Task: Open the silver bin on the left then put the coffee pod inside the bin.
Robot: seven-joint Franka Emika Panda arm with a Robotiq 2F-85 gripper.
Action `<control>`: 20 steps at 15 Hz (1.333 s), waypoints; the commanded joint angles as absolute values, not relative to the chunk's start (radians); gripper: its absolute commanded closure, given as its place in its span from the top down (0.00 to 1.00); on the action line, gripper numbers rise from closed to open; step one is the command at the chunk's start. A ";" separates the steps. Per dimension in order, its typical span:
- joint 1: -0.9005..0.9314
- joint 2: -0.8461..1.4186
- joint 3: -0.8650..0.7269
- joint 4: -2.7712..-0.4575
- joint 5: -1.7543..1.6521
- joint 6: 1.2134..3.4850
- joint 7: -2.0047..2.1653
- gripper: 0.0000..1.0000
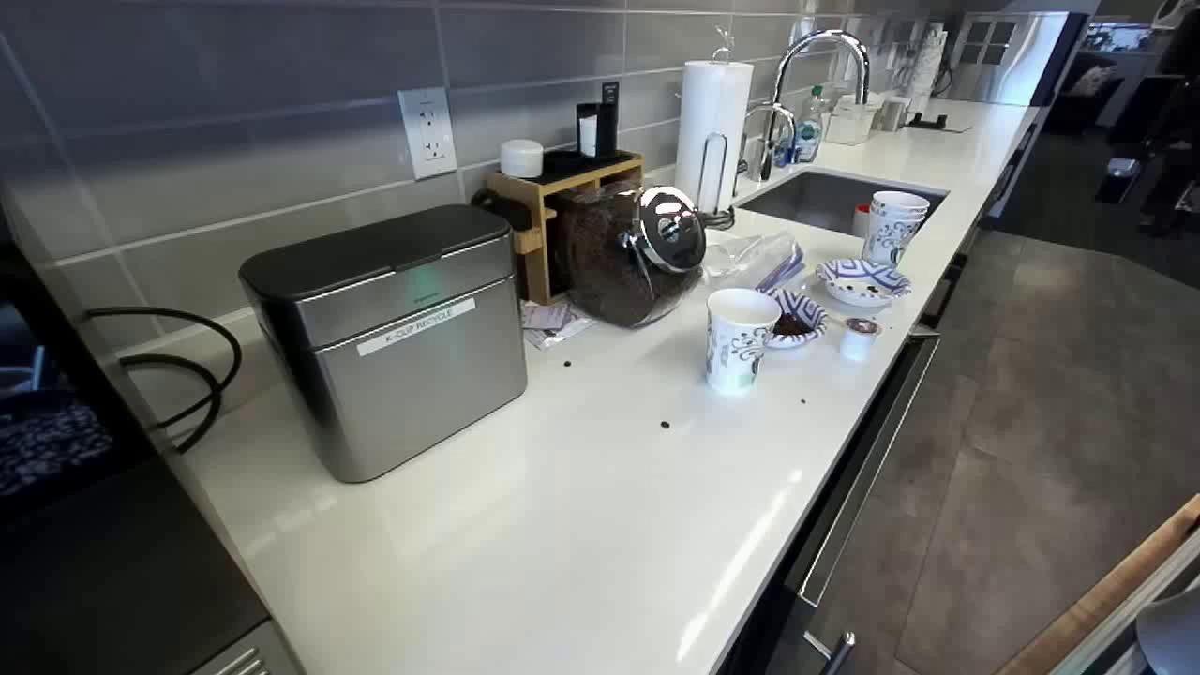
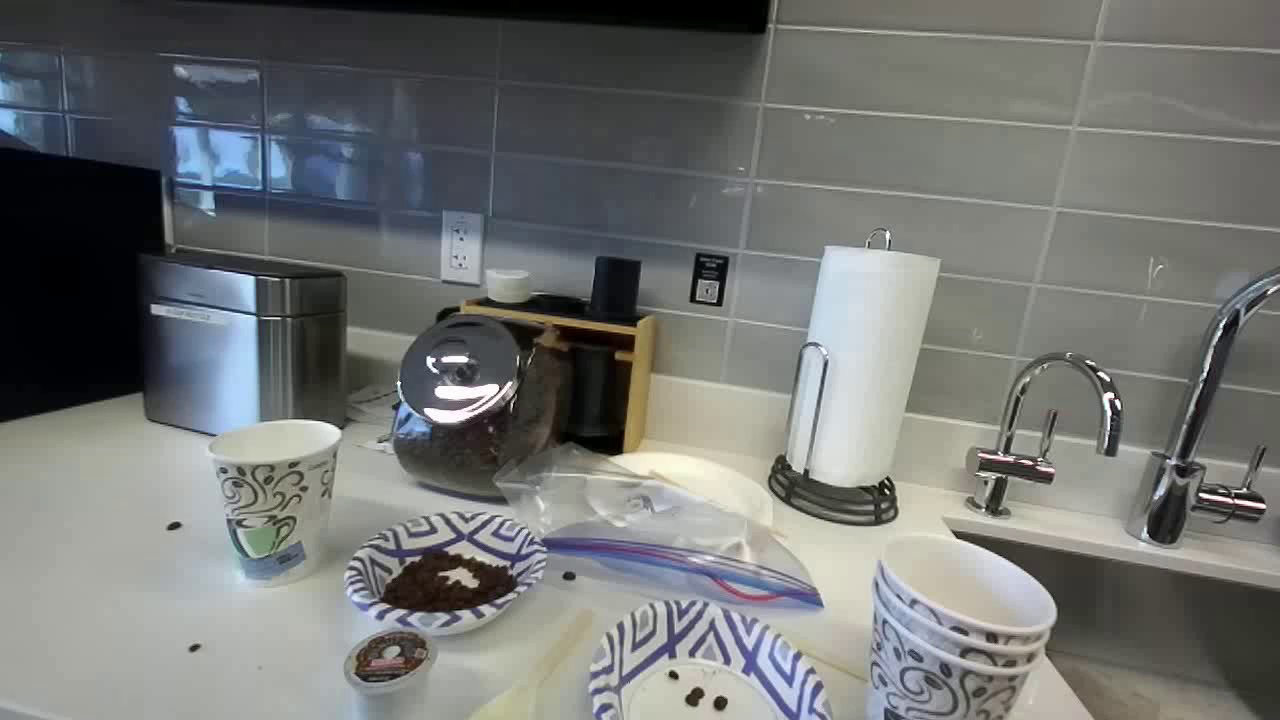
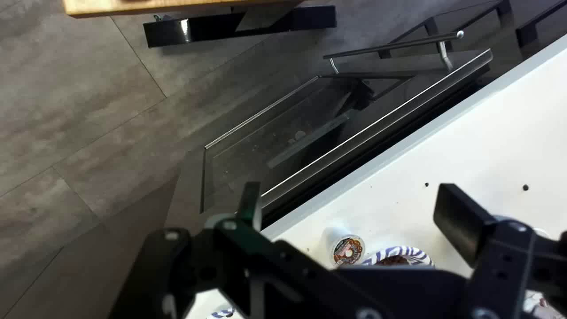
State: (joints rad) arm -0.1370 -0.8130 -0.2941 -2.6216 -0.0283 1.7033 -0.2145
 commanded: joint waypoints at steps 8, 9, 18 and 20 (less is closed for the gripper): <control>-0.150 -0.809 -0.284 -2.620 -0.021 1.702 -0.223 1.00; -0.150 -0.809 -0.284 -2.620 -0.021 1.702 -0.223 1.00; 0.089 -0.668 -0.044 -2.503 0.000 1.878 -0.265 1.00; 0.150 -0.628 0.027 -2.474 -0.011 1.937 -0.269 1.00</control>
State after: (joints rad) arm 0.0768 -0.7147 -0.0471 -2.5350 -0.0163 1.8807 -0.2590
